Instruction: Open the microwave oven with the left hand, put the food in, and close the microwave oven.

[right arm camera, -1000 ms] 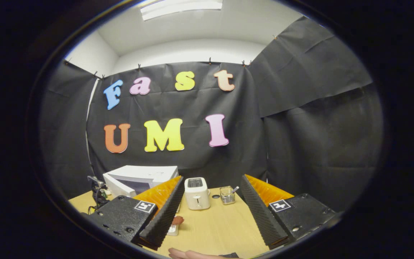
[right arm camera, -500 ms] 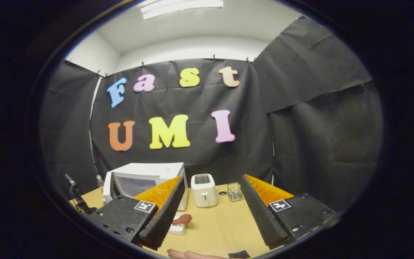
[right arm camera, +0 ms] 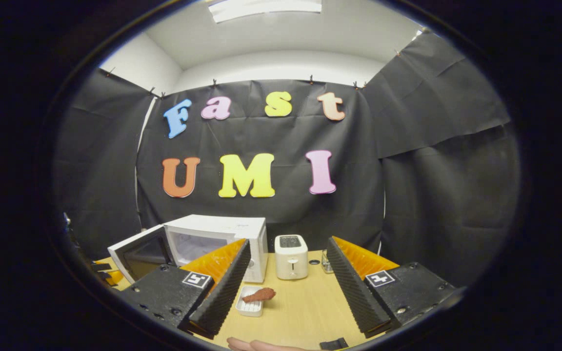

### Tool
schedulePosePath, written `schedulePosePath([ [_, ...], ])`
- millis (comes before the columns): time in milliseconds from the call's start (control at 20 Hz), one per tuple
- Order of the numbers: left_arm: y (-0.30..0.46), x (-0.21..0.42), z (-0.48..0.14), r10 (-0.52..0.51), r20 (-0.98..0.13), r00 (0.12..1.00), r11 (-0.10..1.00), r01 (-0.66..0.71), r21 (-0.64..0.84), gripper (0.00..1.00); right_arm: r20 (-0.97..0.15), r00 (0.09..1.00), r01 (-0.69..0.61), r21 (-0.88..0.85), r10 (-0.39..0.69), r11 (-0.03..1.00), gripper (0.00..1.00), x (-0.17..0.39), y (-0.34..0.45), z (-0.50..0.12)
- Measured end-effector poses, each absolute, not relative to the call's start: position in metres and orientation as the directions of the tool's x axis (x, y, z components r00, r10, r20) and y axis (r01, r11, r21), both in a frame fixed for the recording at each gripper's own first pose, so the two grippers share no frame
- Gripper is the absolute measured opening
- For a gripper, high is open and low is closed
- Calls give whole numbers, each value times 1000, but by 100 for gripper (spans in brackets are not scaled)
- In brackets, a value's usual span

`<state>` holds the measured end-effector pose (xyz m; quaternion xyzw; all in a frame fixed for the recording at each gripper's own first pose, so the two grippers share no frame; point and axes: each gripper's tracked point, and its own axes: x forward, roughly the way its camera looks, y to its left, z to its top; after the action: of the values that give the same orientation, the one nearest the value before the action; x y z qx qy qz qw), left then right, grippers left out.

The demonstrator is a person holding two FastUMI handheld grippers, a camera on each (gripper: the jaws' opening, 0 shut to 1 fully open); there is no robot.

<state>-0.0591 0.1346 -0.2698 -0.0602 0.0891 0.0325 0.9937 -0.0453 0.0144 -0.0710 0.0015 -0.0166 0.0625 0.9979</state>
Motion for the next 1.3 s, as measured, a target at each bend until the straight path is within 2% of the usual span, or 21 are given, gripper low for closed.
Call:
schedulePosePath([
  [150,145,-79,-246,98,-159,982,988,-115,-101,86,13,990,-138,1,138,990,100,-45,22,-76],
  [250,139,-85,-228,97,-152,984,989,-112,-93,90,6,990,-139,-6,139,990,100,-44,23,-78],
  [550,110,-76,-170,79,-107,991,992,-90,-92,92,-33,989,-146,-13,146,989,100,-28,19,-88],
  [850,79,-48,-116,51,-91,995,995,-58,-76,92,-190,962,-199,-7,195,980,100,23,20,-122],
  [1000,72,-31,-82,56,-38,998,996,-59,-67,92,-344,894,-284,61,288,957,100,47,36,-158],
  [1050,70,-29,-69,55,-11,998,996,-56,-69,92,-394,860,-313,96,325,945,91,56,41,-172],
  [1150,72,-20,-52,73,28,997,996,-72,-50,92,-489,779,-360,165,393,918,90,70,52,-197],
  [1200,73,-16,-49,86,37,996,995,-85,-42,92,-533,733,-374,204,423,905,99,78,57,-209],
  [1300,65,-8,-44,84,49,995,996,-82,-48,92,-600,645,-379,287,473,880,93,92,66,-234],
])
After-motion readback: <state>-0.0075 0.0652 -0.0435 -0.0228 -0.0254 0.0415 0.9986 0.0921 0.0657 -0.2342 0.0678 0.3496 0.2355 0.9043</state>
